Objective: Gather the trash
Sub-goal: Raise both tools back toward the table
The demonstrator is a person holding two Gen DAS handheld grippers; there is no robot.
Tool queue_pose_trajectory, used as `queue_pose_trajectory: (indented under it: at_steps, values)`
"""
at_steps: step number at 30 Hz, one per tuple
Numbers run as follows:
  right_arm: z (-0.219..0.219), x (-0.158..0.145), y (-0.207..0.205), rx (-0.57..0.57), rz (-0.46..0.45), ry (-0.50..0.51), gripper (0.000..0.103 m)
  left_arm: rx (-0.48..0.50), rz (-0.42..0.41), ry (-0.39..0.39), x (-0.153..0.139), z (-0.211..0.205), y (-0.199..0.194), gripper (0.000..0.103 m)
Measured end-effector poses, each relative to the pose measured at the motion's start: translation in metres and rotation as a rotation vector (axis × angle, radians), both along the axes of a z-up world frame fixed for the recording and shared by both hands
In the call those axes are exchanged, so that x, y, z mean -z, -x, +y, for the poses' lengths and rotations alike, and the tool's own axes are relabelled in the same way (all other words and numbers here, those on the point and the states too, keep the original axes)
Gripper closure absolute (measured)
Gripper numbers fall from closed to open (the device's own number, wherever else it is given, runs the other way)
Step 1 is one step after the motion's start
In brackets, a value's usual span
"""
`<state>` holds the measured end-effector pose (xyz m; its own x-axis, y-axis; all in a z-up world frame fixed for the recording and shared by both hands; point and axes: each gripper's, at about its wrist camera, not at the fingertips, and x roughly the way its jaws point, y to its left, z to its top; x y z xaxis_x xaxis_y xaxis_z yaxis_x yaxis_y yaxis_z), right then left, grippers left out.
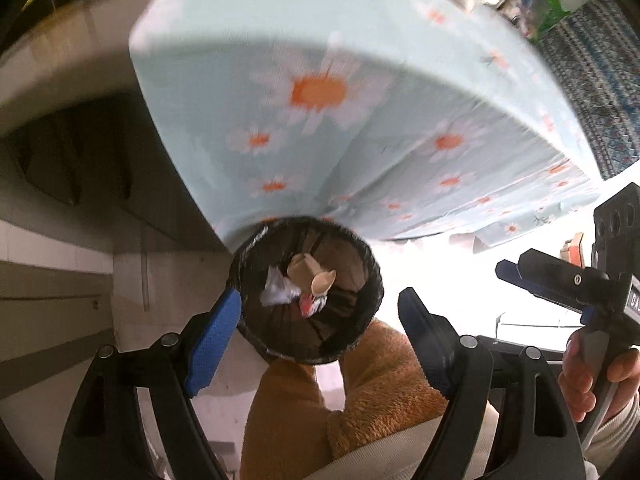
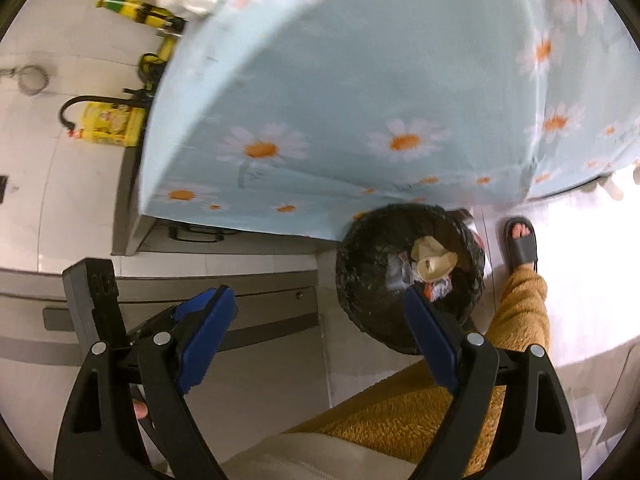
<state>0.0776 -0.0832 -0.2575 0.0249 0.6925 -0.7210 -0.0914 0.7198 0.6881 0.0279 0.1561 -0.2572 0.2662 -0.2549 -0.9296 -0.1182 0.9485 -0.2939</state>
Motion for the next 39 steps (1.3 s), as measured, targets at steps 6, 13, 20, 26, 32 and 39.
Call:
queue_pose_trajectory:
  at_steps: [6, 13, 20, 26, 32, 39]
  values:
    - [0.0, -0.037, -0.002, -0.024, -0.102, -0.008, 0.018, 0.001, -0.07, 0.004, -0.031, 0.001, -0.004, 0.025]
    - [-0.012, -0.09, -0.015, -0.005, -0.295, 0.023, 0.018, 0.031, -0.153, 0.006, -0.072, -0.007, -0.013, 0.025]
    - [-0.028, -0.13, -0.056, -0.011, -0.464, 0.054, 0.018, 0.016, -0.234, -0.013, -0.11, -0.017, -0.034, 0.025]
    - [-0.039, -0.139, -0.108, -0.052, -0.529, 0.071, 0.018, -0.027, -0.243, -0.028, -0.12, -0.027, -0.062, 0.025]
    - [-0.043, -0.139, -0.151, -0.1, -0.566, 0.077, 0.018, -0.074, -0.232, -0.055, -0.122, -0.036, -0.085, 0.025]
    - [-0.023, -0.13, -0.2, -0.207, -0.612, 0.165, 0.018, -0.14, -0.209, -0.089, -0.12, -0.042, -0.108, 0.025]
